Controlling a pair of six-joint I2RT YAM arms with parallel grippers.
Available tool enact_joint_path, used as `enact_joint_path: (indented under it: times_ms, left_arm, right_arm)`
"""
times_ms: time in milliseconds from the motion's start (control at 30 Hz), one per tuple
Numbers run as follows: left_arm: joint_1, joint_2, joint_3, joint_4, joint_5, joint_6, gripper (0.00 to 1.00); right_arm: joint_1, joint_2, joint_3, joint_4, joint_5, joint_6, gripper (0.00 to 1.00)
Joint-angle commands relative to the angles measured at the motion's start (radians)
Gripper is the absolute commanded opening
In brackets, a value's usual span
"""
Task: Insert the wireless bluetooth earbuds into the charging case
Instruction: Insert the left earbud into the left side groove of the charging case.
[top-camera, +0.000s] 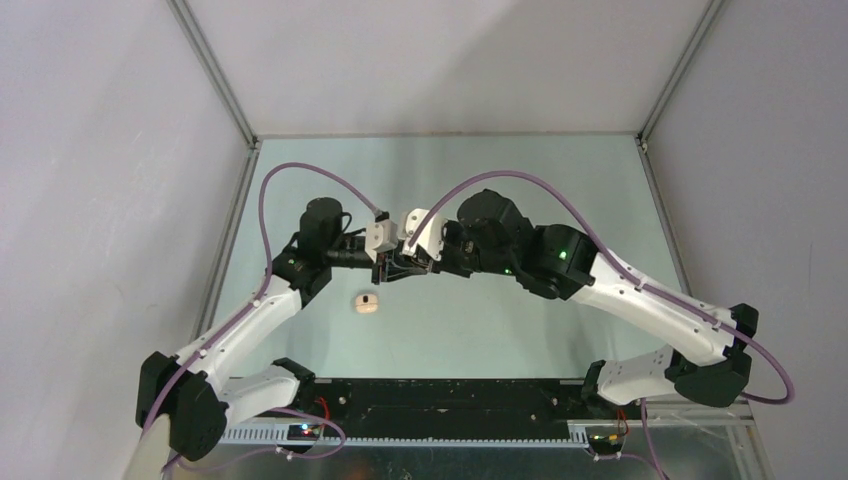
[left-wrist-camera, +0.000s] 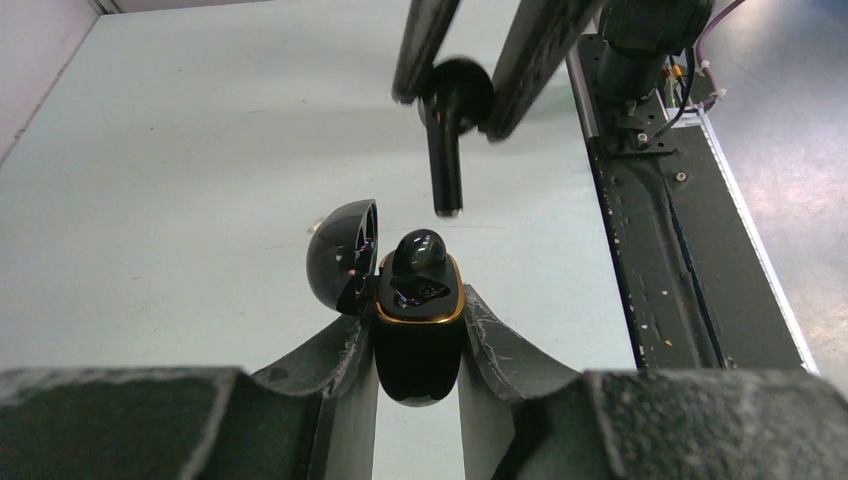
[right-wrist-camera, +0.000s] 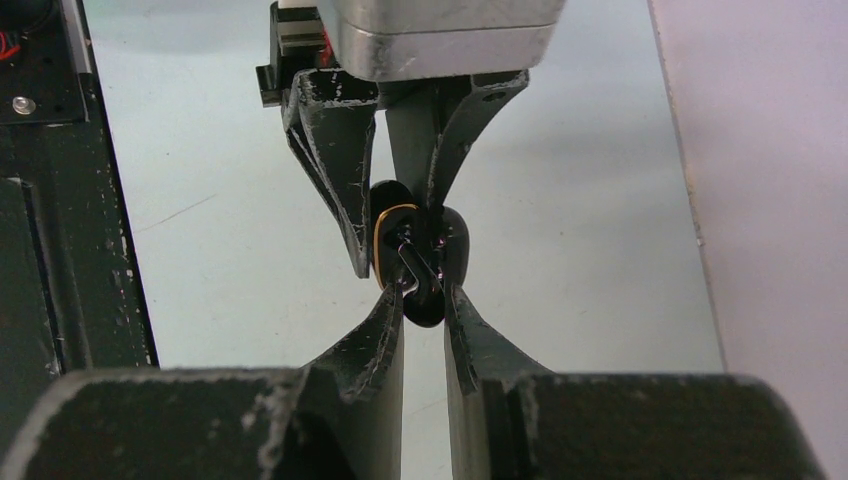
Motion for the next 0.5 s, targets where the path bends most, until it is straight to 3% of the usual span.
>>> enact_joint_path:
  times_ms: [0, 467]
  left_arm:
    - [-0.005, -0.024, 0.015, 0.071, 0.033, -0.043, 0.01]
    - [-0.005, -0.015, -0.011, 0.161, 0.040, -0.130, 0.01]
  right_arm:
    - [0.024, 0.019, -0.019, 0.050, 0.053, -0.007, 0.12]
    - [0.032, 0.023, -0.048, 0.114, 0.130, 0.004, 0.12]
